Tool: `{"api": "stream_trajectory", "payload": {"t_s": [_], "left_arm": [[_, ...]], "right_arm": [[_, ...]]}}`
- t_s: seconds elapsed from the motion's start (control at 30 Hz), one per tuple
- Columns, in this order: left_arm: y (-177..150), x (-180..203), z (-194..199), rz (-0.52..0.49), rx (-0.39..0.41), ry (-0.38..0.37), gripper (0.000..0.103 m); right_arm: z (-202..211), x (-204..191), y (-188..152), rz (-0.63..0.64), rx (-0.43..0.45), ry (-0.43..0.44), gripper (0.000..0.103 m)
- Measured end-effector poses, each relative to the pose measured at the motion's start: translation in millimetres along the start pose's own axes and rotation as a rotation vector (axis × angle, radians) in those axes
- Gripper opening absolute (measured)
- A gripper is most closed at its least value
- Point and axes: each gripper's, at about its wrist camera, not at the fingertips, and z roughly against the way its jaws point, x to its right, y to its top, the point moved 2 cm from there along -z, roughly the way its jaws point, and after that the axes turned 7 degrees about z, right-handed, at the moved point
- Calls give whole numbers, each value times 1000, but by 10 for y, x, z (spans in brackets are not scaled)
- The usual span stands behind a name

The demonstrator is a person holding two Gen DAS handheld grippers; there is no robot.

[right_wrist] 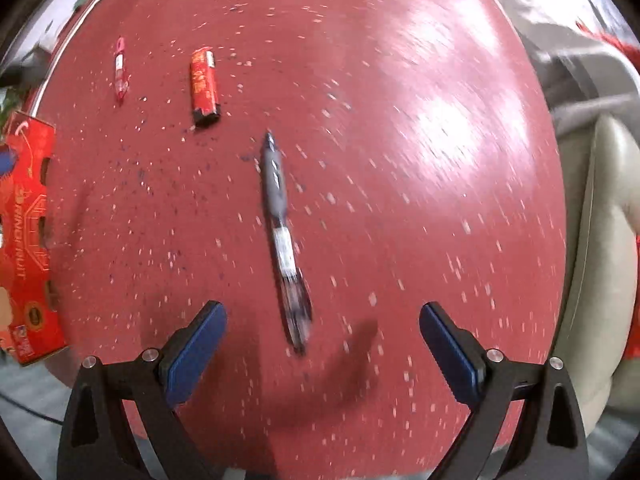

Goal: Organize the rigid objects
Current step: 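Grasp the grey gel pen with the right tool while the left tool grasps the pink pen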

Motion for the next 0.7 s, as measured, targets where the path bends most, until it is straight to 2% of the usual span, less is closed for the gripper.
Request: {"api": "stream_trajectory", "payload": {"t_s": [0.13,0.33,0.47,0.6,0.7], "left_arm": [[348,153,-458,-10,16,67,103],[603,223,-913,-16,43,129,103],[648,345,-942,-71,94,161,103],[595,365,-940,-63,163,149,103],[561,346,-936,-51,156,151,103]], "right_arm": [[-115,-27,209,29,-5,-19,98],[-331,-132,415,77,-10,-42,98],[-479,-97,499,89,-13,-38,98],[-527,-76,518,116,-5,-35,98],[-543,-97,547,113,-5,-15,97]]}}
